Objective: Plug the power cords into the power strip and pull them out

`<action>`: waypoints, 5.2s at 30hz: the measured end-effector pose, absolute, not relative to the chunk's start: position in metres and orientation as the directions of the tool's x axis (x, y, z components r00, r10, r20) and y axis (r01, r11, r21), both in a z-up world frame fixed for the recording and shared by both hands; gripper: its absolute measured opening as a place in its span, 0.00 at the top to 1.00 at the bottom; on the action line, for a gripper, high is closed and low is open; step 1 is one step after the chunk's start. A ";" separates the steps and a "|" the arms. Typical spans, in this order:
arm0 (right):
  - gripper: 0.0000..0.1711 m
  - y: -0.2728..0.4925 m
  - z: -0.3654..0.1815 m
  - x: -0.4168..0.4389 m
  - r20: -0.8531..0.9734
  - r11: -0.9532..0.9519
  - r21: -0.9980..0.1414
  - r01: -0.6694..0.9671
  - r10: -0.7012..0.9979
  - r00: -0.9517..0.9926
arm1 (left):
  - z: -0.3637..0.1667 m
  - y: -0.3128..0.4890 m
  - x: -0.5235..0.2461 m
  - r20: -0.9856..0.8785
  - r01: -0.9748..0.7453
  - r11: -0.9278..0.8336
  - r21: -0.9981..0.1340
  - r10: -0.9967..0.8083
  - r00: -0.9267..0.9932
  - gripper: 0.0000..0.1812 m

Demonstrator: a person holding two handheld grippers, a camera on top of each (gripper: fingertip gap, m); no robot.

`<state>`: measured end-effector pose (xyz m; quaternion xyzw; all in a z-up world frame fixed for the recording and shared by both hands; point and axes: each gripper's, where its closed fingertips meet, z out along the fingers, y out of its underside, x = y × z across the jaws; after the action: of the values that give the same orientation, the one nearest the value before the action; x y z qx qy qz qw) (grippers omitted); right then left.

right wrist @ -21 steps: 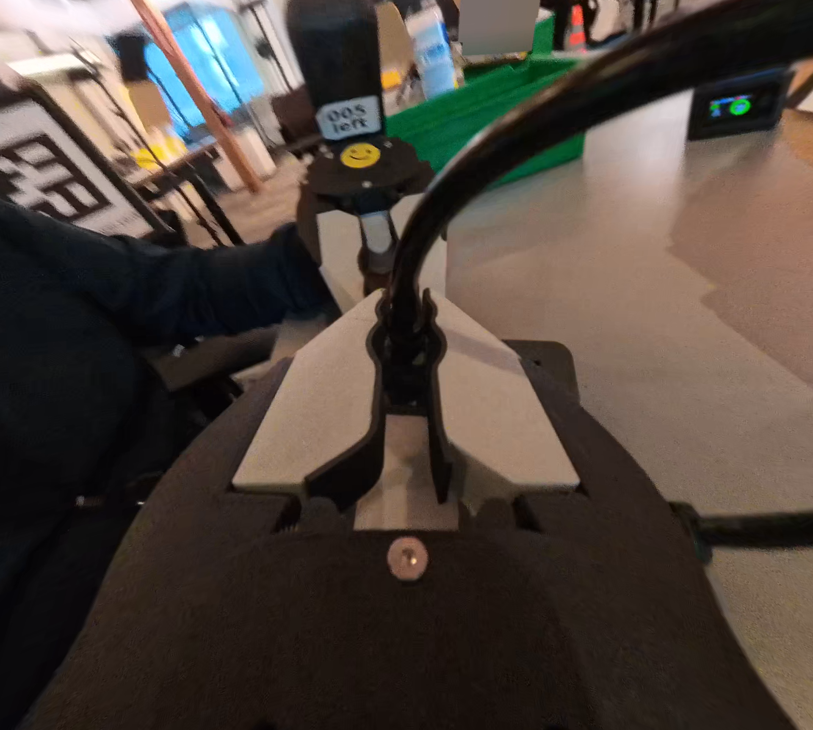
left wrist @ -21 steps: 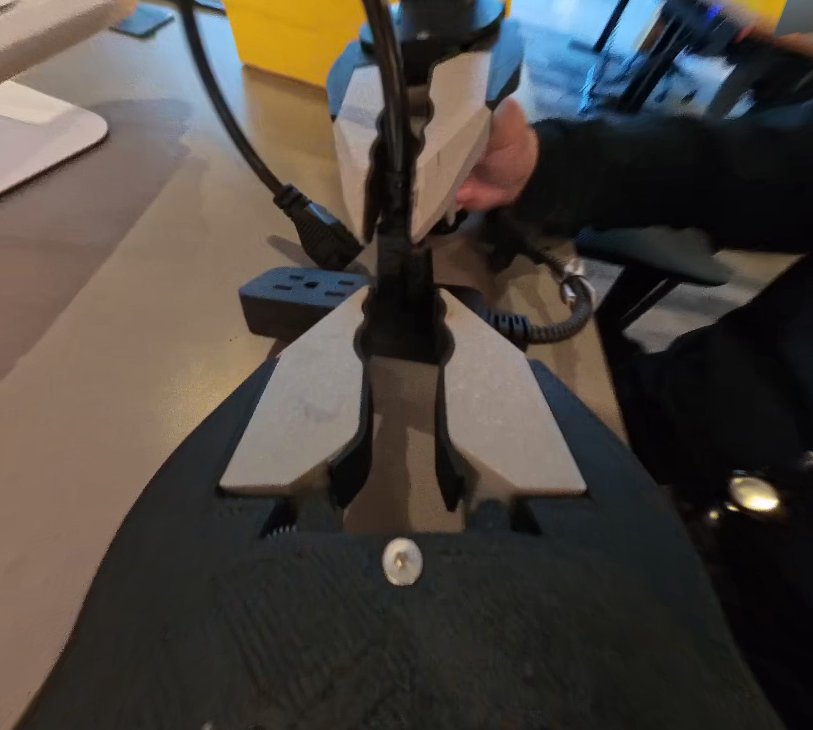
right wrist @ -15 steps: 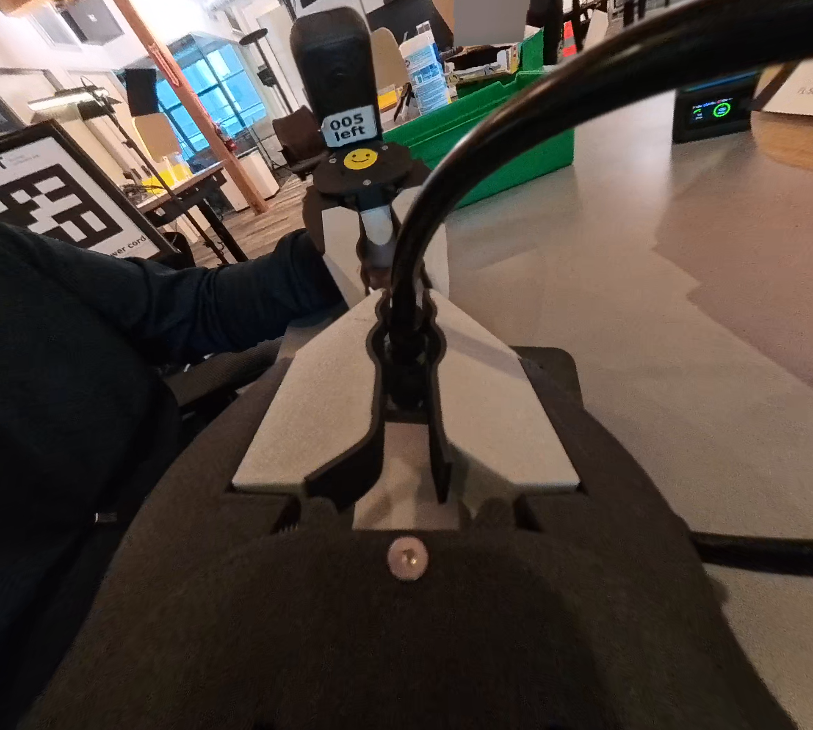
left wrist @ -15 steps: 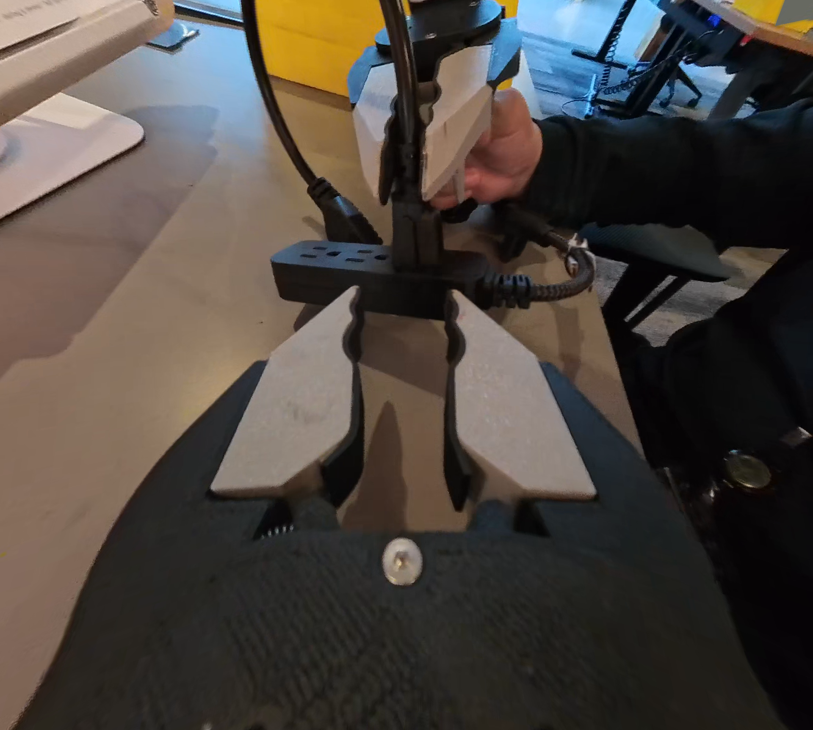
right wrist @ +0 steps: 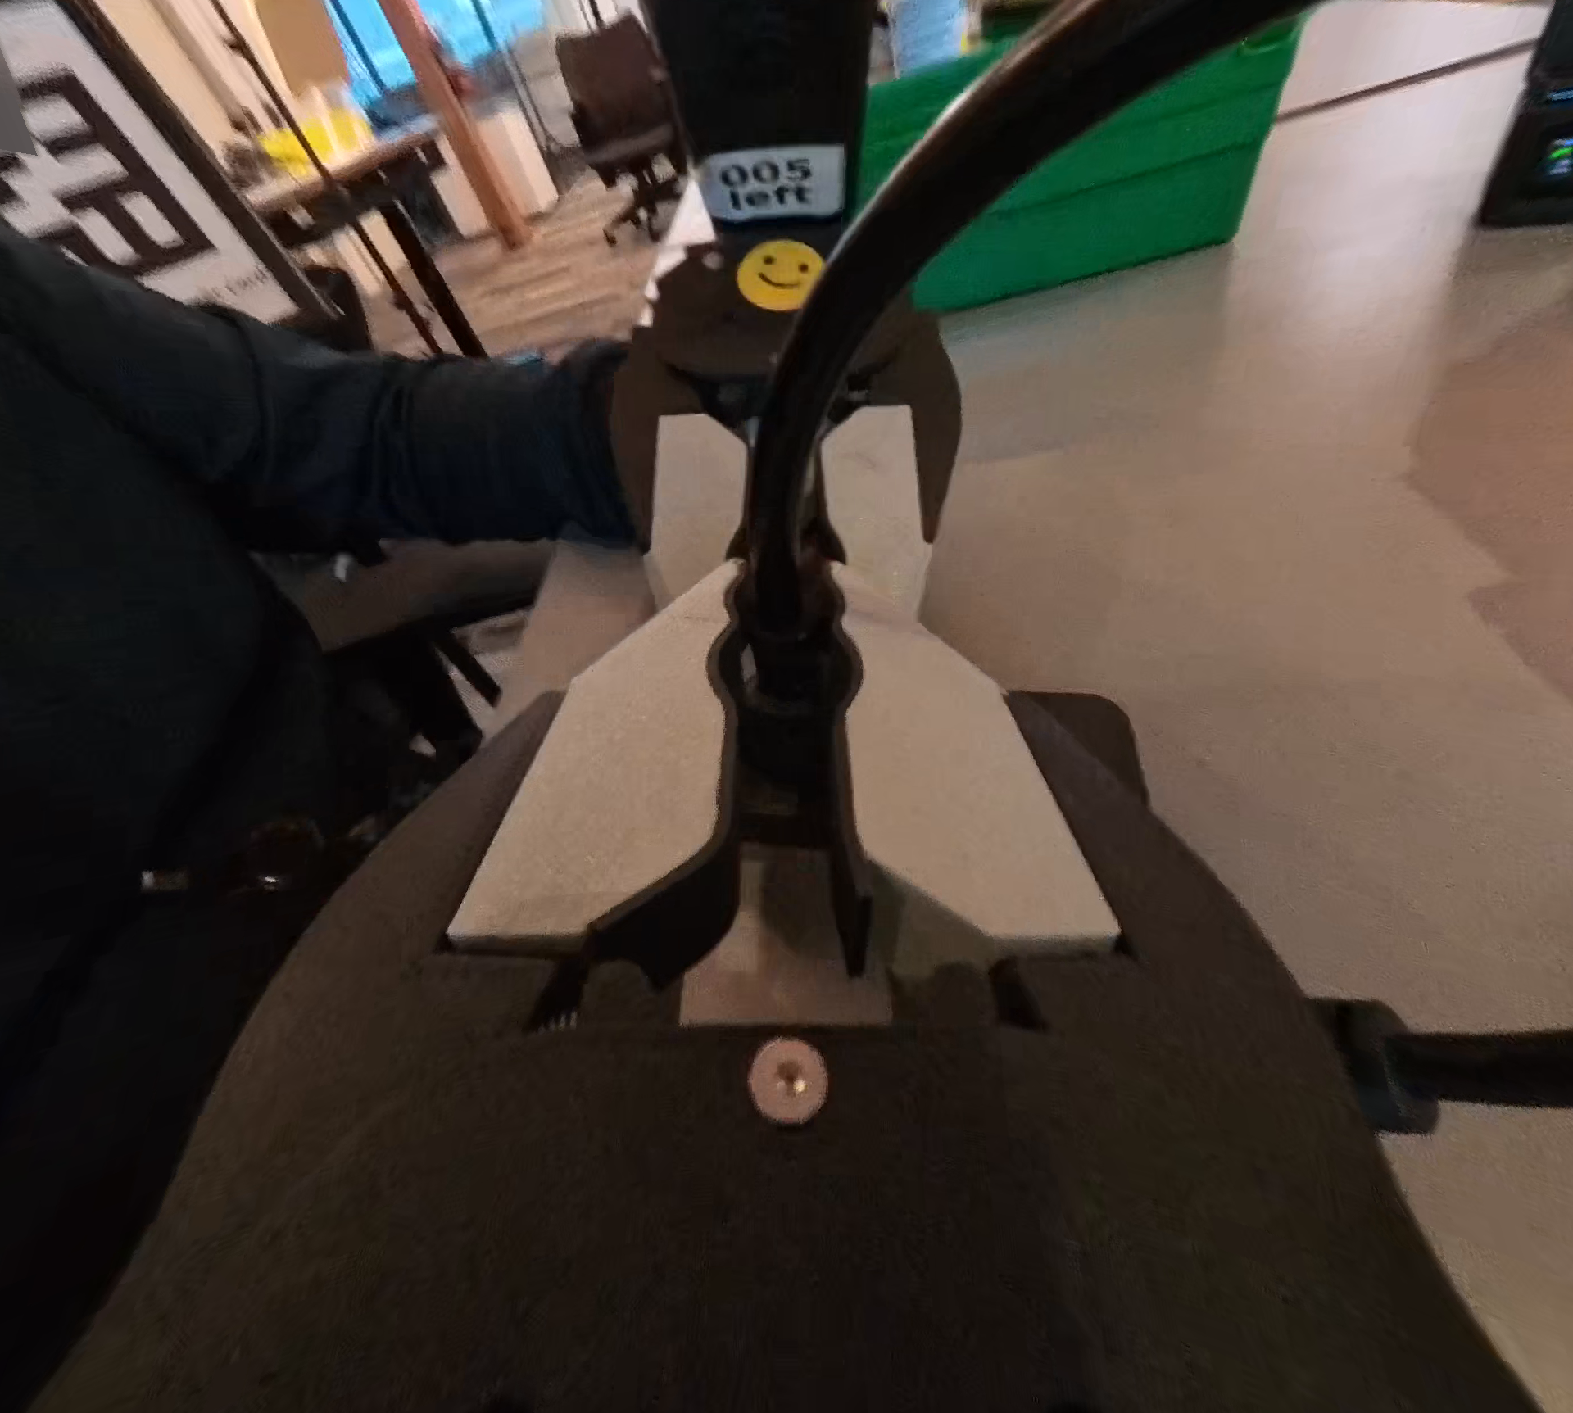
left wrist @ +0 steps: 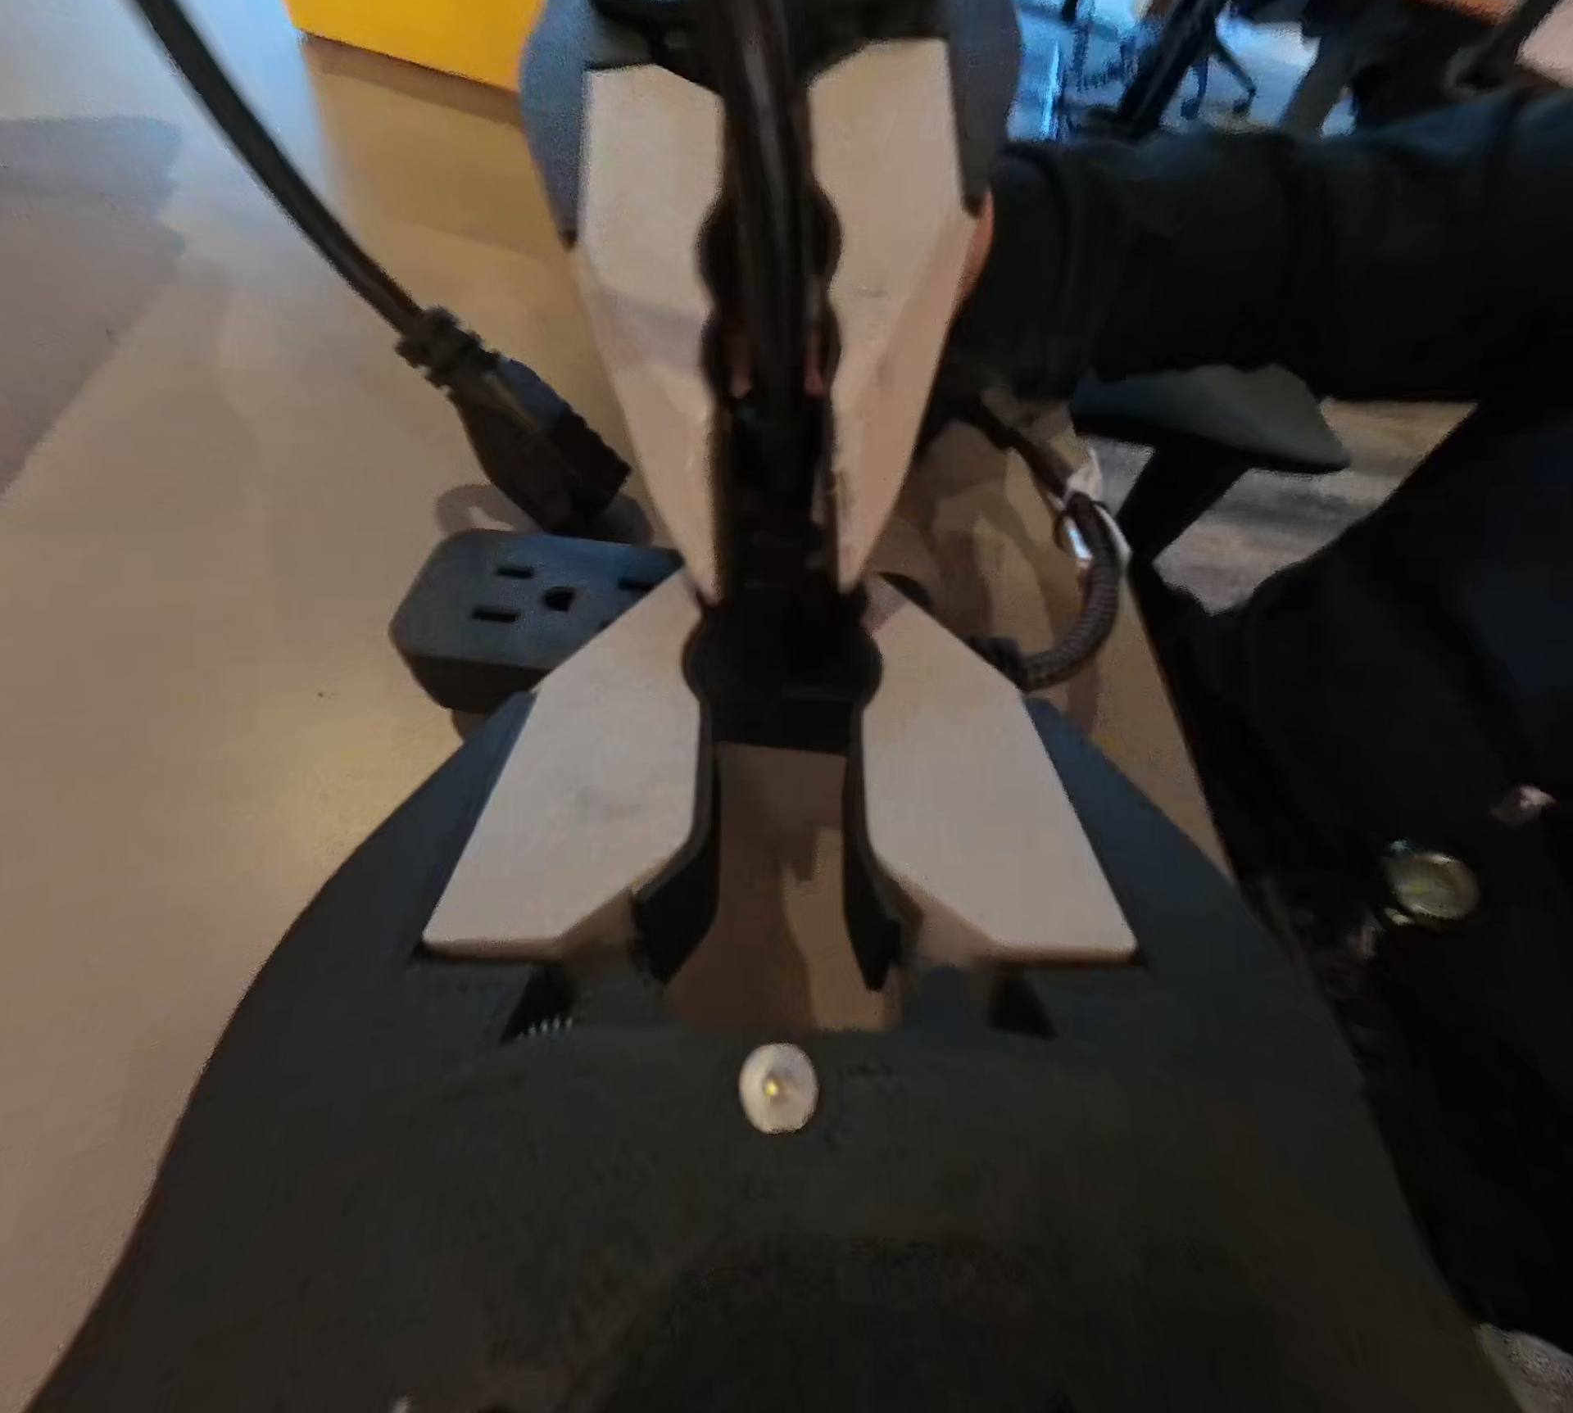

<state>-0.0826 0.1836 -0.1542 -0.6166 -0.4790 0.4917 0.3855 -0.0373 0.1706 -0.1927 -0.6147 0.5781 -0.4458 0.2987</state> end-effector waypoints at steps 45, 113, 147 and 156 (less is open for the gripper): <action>0.93 0.207 -0.176 -0.080 0.060 -0.039 -0.939 0.341 0.960 0.275 | -0.210 0.196 -0.035 0.125 -0.519 -0.156 -0.841 -0.988 0.095 0.79; 0.93 0.215 -0.151 -0.071 -0.300 -0.319 -0.944 0.086 0.936 0.184 | -0.188 0.204 -0.062 0.300 -0.380 -0.305 -0.873 -0.951 0.074 0.82; 0.93 0.212 -0.169 -0.086 -0.092 -0.156 -0.952 0.262 0.966 0.240 | -0.216 0.206 -0.052 0.058 -0.536 -0.110 -0.837 -0.992 0.112 0.85; 0.93 0.208 -0.169 -0.085 -0.036 -0.110 -0.947 0.302 0.970 0.239 | -0.216 0.203 -0.051 0.061 -0.536 -0.109 -0.837 -0.992 0.107 0.85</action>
<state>-0.0847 0.2084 -0.1693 -0.6459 -0.4926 0.3710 0.4501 -0.0510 0.2031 -0.2157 -0.6631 0.5761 -0.3387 0.3371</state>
